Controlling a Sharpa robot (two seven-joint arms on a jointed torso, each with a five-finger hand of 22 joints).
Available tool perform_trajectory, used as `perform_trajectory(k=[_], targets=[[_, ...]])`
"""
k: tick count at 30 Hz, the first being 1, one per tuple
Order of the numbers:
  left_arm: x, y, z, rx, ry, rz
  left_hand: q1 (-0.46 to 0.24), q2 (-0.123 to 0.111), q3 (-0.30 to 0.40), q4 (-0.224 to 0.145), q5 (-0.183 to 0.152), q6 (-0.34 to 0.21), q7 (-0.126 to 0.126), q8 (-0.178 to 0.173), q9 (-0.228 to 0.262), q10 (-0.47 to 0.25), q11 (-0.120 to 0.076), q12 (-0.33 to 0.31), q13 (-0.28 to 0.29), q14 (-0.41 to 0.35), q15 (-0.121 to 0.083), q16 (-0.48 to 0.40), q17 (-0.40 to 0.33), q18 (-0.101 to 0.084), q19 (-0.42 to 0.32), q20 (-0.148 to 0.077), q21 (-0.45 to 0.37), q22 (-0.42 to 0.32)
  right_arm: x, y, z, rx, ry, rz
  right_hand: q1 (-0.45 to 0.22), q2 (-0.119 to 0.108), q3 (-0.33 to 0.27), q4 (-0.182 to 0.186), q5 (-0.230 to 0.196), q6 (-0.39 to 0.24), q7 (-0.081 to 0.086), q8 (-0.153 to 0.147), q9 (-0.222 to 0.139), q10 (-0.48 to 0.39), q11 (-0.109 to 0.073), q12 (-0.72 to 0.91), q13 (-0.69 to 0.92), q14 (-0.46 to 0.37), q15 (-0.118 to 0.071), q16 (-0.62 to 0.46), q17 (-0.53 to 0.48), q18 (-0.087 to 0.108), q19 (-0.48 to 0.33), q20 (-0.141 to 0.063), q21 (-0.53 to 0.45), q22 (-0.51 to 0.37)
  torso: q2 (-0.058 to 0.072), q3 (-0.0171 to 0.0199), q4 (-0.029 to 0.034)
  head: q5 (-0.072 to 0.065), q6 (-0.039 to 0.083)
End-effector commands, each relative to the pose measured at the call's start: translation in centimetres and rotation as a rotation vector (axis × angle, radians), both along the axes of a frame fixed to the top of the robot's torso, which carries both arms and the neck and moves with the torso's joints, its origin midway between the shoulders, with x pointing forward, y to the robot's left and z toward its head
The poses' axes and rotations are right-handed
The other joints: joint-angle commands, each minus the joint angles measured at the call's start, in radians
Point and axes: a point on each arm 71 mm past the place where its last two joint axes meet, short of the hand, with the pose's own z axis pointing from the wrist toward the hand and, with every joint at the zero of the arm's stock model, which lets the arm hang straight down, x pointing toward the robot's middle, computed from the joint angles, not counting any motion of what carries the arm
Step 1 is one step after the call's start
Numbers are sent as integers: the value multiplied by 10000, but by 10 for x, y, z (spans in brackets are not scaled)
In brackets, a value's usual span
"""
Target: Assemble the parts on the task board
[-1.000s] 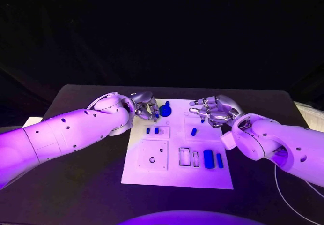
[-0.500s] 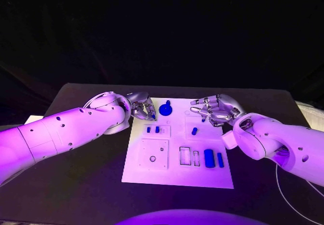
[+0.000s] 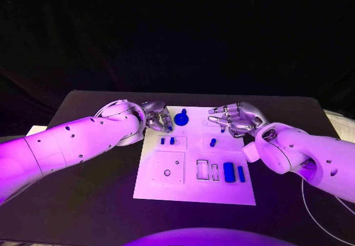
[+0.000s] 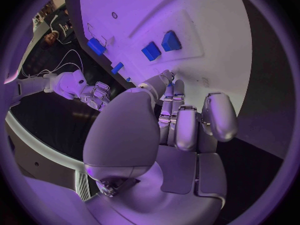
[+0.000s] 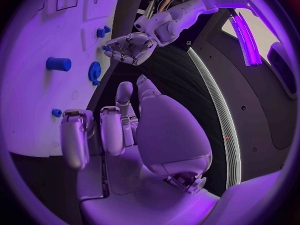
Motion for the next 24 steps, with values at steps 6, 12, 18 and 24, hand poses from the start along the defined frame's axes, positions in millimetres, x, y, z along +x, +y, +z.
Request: perform_trajectory(k=[6,12,18,24], targets=[[0,-2,-3,374,320,-67,-126,19,75,2,-18,91,-1,-67,-11,86,-30,-69,-15,331,-78,-52,-18,-133,258,-55,28,5,-1,2,0,30,-25,196,-64,38,-51,-5,60,-9,-9,-4,3,38,-25,45,11,454,-98,-29,11,127,47,-66,-21,865,-3,-5,10,-22,-10],[0,-5,-4,474,414,-129,-126,29,88,-11,-25,117,-13,-65,-14,119,-42,-80,-10,332,-84,-42,-7,-143,265,-57,79,45,-1,2,0,88,7,191,-75,46,-61,-10,65,4,-11,1,5,53,-27,82,29,457,-99,-24,20,123,58,-66,-13,880,-2,-4,2,-10,-20],[1,-6,-5,571,398,-107,-125,31,92,-17,-26,122,-17,-66,-15,127,-45,-83,-9,332,-87,-41,-8,-144,266,-57,88,52,-1,2,0,110,20,189,-75,46,-61,-10,65,4,-11,1,5,53,-27,82,29,457,-99,-24,20,123,58,-66,-13,880,-6,-8,11,17,-32],[2,-4,-5,622,380,-5,-125,31,93,-19,-27,122,-18,-67,-16,129,-46,-86,-9,331,-87,-44,-14,-143,264,-58,81,48,-1,2,0,117,23,193,-75,46,-61,-10,65,4,-11,1,5,53,-27,82,29,457,-99,-24,20,123,58,-66,-13,880,-3,-5,0,24,-34]])
